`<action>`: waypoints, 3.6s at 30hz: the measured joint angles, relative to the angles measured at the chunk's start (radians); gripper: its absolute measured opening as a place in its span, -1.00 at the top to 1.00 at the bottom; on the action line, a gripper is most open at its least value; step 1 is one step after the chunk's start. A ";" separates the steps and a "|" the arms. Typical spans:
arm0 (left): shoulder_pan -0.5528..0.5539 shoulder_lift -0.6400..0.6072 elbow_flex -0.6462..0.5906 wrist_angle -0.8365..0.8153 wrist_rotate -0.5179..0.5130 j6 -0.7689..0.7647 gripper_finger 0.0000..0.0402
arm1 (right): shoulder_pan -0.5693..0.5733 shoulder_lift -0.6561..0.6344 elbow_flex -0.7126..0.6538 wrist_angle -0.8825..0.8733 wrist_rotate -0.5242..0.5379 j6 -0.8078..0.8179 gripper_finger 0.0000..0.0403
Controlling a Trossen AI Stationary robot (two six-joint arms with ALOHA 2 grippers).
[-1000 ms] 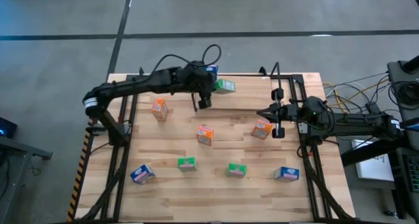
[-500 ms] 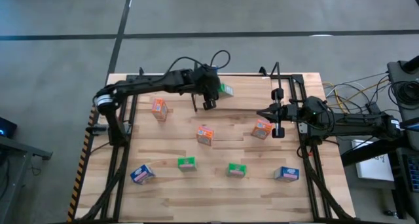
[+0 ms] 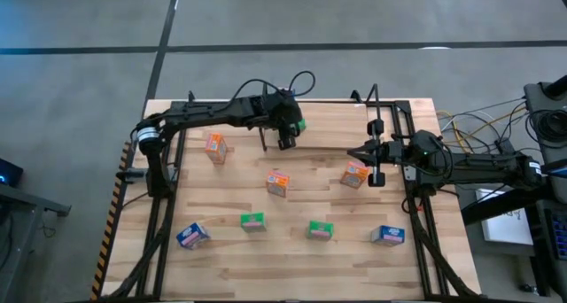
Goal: Stack cereal on shelf
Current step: Put the top green cereal box on the shelf
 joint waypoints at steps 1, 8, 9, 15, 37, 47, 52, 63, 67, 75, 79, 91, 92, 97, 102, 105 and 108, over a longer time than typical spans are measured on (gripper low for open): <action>0.000 0.000 0.000 0.005 0.000 0.001 0.08 | 0.000 0.000 0.000 0.000 0.000 0.000 0.96; -0.002 0.000 0.000 0.033 -0.002 0.027 0.05 | 0.000 0.000 0.000 0.000 0.000 0.000 0.95; -0.002 -0.001 0.000 0.034 -0.002 0.027 0.05 | 0.000 0.000 0.000 0.000 0.000 0.000 0.95; -0.006 -0.022 0.000 0.027 -0.002 0.042 0.05 | 0.000 0.000 0.000 0.000 0.000 0.000 0.95; -0.238 -0.449 -0.285 0.093 -0.002 -0.051 0.05 | 0.000 0.206 0.090 -0.008 0.108 0.066 0.96; -0.316 -0.677 -0.594 0.347 -0.003 -0.164 0.05 | -0.017 0.435 0.297 -0.200 0.105 0.098 0.96; -0.318 -0.784 -0.736 0.507 -0.004 -0.162 0.05 | -0.062 0.551 0.469 -0.376 0.106 0.079 0.96; -0.317 -0.966 -0.961 0.749 -0.005 -0.139 0.05 | -0.144 0.793 0.859 -0.734 0.106 -0.018 0.96; -0.317 -0.992 -0.973 0.752 -0.006 -0.138 0.05 | -0.166 0.875 0.988 -0.883 0.098 -0.019 0.96; -0.317 -0.983 -0.974 0.748 -0.006 -0.159 0.05 | -0.194 1.016 1.178 -1.067 0.096 -0.034 0.72; -0.317 -0.982 -0.969 0.751 -0.005 -0.165 0.05 | -0.195 1.062 1.240 -1.109 0.093 -0.060 0.43; -0.317 -0.982 -0.968 0.749 -0.005 -0.164 0.05 | -0.197 1.133 1.264 -1.091 0.095 -0.192 -0.24; -0.317 -0.982 -0.968 0.749 -0.005 -0.164 0.05 | -0.197 1.142 1.264 -1.078 0.095 -0.192 -0.27; -0.318 -0.980 -0.968 0.750 -0.005 -0.164 0.05 | -0.208 1.181 1.264 -1.032 0.097 -0.204 -0.38; -0.318 -0.980 -0.968 0.750 -0.005 -0.164 0.05 | -0.229 1.205 1.269 -1.039 0.033 -0.192 -0.42; -0.318 -0.980 -0.967 0.749 -0.005 -0.164 0.05 | -0.240 1.211 1.269 -1.046 0.010 -0.185 -0.41; -0.318 -0.980 -0.967 0.749 -0.005 -0.164 0.05 | -0.249 1.217 1.269 -1.044 -0.003 -0.190 -0.41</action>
